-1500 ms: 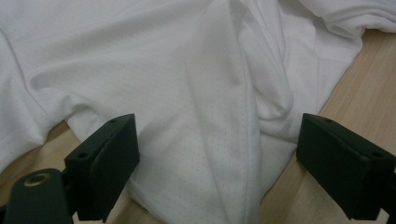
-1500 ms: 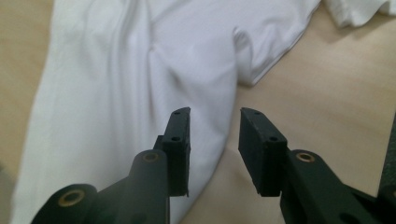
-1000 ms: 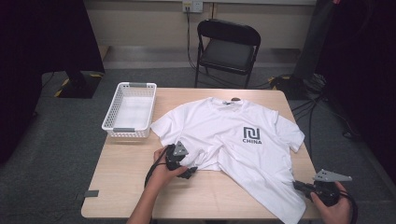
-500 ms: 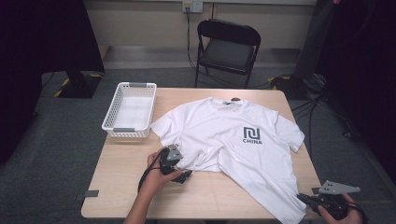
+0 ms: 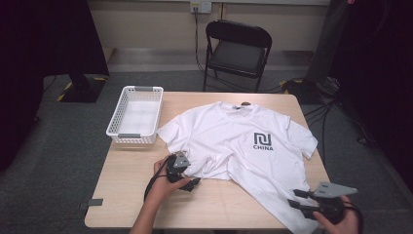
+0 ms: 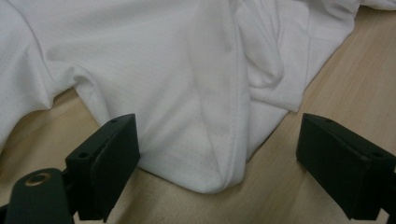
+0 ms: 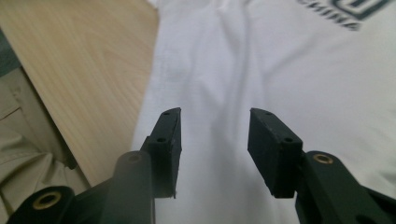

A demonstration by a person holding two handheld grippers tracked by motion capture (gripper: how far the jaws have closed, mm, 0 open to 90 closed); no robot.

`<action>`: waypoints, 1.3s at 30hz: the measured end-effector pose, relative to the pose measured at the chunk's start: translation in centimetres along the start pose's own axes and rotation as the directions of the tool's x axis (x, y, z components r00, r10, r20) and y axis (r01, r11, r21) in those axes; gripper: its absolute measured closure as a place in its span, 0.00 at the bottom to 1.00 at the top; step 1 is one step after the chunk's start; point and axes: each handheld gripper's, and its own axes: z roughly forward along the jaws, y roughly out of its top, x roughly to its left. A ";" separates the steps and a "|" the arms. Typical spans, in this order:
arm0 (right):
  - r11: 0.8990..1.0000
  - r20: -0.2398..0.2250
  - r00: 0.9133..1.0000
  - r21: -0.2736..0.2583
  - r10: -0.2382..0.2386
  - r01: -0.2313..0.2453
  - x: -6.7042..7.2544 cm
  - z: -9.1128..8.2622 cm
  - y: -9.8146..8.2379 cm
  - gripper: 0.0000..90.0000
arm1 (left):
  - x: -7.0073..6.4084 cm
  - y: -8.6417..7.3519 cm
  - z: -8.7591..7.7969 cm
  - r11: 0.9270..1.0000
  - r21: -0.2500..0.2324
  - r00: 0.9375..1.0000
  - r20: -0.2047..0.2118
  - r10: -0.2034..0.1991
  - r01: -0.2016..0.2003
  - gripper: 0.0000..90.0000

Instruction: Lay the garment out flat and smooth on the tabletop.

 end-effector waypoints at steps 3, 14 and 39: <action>0.998 -0.035 0.999 0.048 -0.039 0.040 1.0 2.7 0.4 0.63 | 0.0 0.0 0.0 1.000 0.000 1.000 0.000 -0.001 0.001 0.14; 0.998 -0.057 0.998 0.049 -0.041 0.044 1.5 4.0 -0.6 0.94 | 0.0 0.0 0.1 1.000 0.001 1.000 0.002 -0.002 0.002 0.13; 0.999 -0.011 0.999 0.017 -0.044 0.044 1.7 2.1 -0.2 0.67 | 0.0 0.1 0.1 1.000 0.001 1.000 0.004 -0.005 0.005 0.13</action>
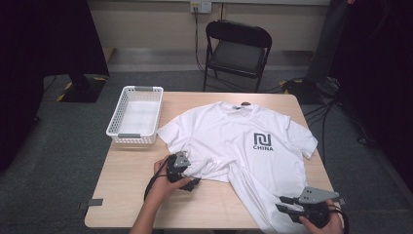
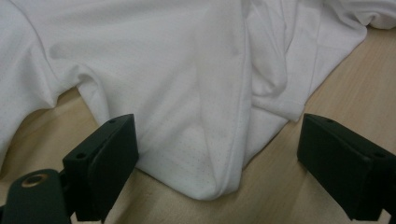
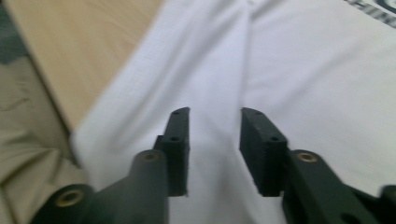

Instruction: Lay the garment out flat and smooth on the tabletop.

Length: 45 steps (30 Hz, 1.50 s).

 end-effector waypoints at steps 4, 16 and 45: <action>0.999 -0.020 1.000 0.032 0.002 -0.001 -0.4 0.9 -0.4 0.70 | 0.0 0.0 0.0 1.000 0.000 1.000 0.000 0.000 0.000 0.13; 0.997 -0.084 0.996 0.065 -0.038 0.044 1.1 1.2 -0.6 0.96 | 0.0 0.0 0.0 1.000 0.000 1.000 0.000 0.000 0.000 0.13; 0.984 0.173 0.973 0.066 0.154 -0.168 -4.8 -4.4 -5.0 0.86 | 0.0 0.0 0.0 1.000 0.000 1.000 -0.001 -0.002 0.002 0.13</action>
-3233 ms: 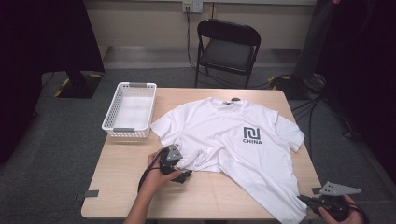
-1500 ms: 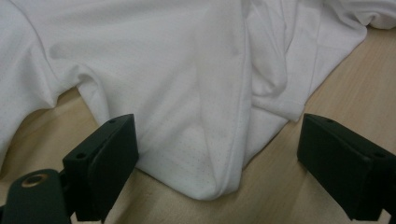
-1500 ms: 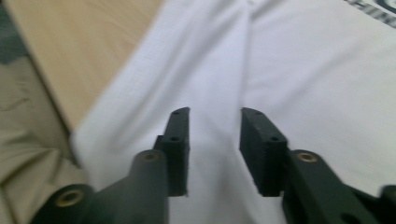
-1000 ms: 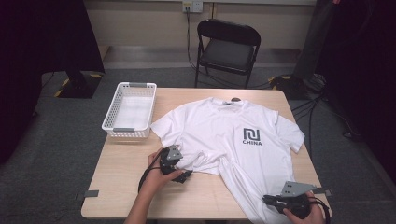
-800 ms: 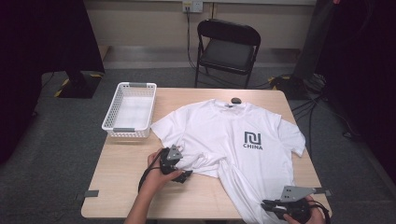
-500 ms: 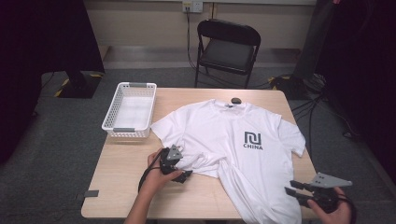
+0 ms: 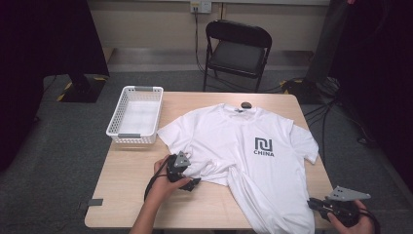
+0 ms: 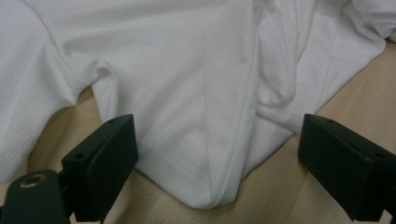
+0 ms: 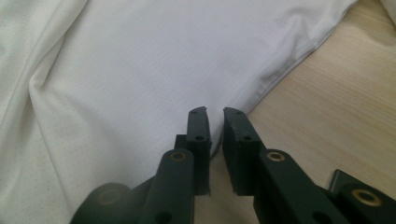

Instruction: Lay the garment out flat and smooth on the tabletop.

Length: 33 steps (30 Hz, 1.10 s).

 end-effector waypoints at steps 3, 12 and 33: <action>0.998 0.019 1.000 -0.063 -0.002 0.003 -0.2 -0.4 0.6 0.66 | 0.0 0.0 0.0 1.000 0.000 1.000 0.000 0.000 0.000 0.13; 0.994 0.038 0.999 -0.103 -0.035 0.039 -1.1 3.2 5.0 0.26 | 0.0 0.0 0.0 1.000 0.000 1.000 0.001 0.003 -0.003 0.13; 0.998 0.021 1.000 -0.067 0.013 -0.011 -2.3 6.8 5.0 0.16 | -0.3 0.0 -0.4 0.999 0.003 0.999 -0.004 0.034 -0.034 0.15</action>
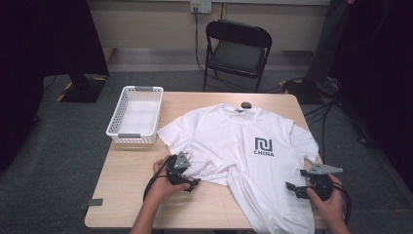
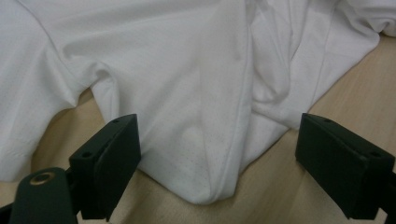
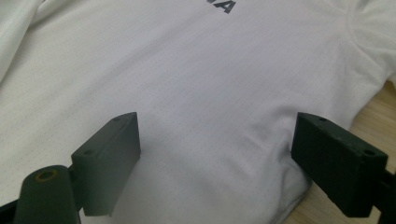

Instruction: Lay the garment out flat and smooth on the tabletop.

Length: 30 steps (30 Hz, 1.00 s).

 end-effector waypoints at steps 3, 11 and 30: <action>1.000 0.000 1.000 0.000 0.000 0.000 0.0 0.0 0.0 0.16 | -0.5 0.3 -0.7 1.000 -0.023 1.000 0.010 -0.007 0.007 0.15; 1.000 0.000 1.000 0.000 0.000 0.000 0.0 0.0 0.0 0.16 | -2.8 0.6 -1.9 0.998 -0.060 0.999 0.037 0.000 0.002 0.18; 1.000 0.000 1.000 0.000 0.000 0.000 0.0 0.0 0.0 0.16 | -3.9 0.9 0.0 1.000 -0.021 1.000 -0.014 0.000 -0.001 0.70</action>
